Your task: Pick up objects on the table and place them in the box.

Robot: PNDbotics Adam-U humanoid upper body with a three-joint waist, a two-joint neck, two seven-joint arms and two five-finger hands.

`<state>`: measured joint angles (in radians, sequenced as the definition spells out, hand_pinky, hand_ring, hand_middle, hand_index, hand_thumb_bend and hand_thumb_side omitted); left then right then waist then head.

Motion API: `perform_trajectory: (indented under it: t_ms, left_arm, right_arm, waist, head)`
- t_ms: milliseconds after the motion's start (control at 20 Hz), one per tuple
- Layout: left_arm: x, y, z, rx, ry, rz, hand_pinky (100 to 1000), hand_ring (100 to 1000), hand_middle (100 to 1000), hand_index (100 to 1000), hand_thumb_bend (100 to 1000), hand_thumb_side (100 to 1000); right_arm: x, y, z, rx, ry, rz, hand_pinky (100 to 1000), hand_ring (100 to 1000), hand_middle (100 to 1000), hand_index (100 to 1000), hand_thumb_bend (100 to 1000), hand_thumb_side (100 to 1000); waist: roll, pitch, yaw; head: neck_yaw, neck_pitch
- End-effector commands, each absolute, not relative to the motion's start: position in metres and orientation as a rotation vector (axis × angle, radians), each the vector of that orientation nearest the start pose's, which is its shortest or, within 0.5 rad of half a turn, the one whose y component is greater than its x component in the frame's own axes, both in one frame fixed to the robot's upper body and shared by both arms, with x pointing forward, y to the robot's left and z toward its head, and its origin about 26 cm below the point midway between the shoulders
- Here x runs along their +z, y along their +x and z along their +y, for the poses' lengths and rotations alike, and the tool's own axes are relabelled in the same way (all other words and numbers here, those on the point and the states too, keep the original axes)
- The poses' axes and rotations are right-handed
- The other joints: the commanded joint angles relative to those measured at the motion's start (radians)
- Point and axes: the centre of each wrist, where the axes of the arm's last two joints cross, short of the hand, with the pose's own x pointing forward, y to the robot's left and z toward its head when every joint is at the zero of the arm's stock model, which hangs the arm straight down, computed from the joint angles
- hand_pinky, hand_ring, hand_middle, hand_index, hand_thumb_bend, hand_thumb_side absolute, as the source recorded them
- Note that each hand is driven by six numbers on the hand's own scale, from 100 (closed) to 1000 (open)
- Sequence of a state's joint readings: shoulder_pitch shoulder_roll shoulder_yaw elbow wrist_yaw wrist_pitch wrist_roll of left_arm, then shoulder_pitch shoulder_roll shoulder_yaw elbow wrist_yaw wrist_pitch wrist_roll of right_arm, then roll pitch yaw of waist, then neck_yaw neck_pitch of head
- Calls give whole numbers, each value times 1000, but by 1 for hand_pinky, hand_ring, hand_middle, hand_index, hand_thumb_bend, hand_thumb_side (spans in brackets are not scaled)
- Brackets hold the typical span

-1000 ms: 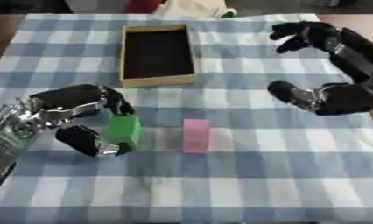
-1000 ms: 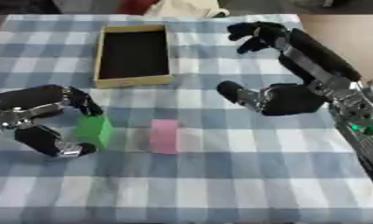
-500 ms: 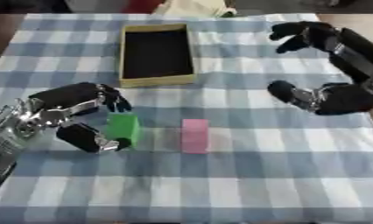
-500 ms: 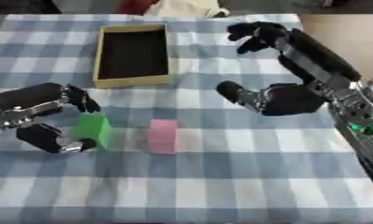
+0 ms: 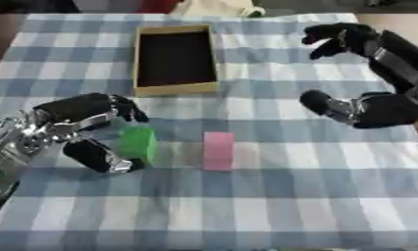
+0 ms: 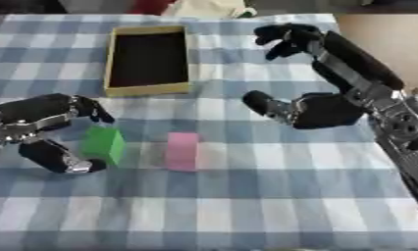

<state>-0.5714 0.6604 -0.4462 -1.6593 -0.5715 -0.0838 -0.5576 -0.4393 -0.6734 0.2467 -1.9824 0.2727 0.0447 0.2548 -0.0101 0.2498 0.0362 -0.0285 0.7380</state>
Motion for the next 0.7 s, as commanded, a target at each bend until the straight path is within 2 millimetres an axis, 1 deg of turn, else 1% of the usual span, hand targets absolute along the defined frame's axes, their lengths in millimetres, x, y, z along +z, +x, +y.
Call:
perform_trajectory:
  t_ms: [50, 200, 500, 700]
  left_arm:
    - [190, 360, 238, -1885, 556, -1463, 814, 771, 743, 857, 484, 552]
    - [189, 361, 238, -1895, 559, -1451, 809, 765, 737, 854, 472, 541]
    - [186, 365, 239, -1883, 583, -1448, 783, 733, 697, 836, 430, 524]
    - [181, 369, 240, -1860, 601, -1452, 764, 700, 661, 825, 423, 511]
  right_arm:
    - [242, 302, -246, 1306, -486, -2035, 815, 774, 833, 952, 462, 688]
    - [242, 302, -246, 1305, -485, -2035, 815, 774, 833, 952, 460, 688]
    - [241, 302, -246, 1304, -482, -2035, 815, 774, 833, 952, 458, 688]
    - [241, 302, -245, 1304, -479, -2035, 815, 774, 833, 952, 452, 687]
  waist:
    - [2, -13, -2]
    - [2, -13, -2]
    - [2, -13, -3]
    - [1, -12, -3]
  head:
    - [1, 6]
    - [0, 7]
    - [0, 6]
    - [0, 5]
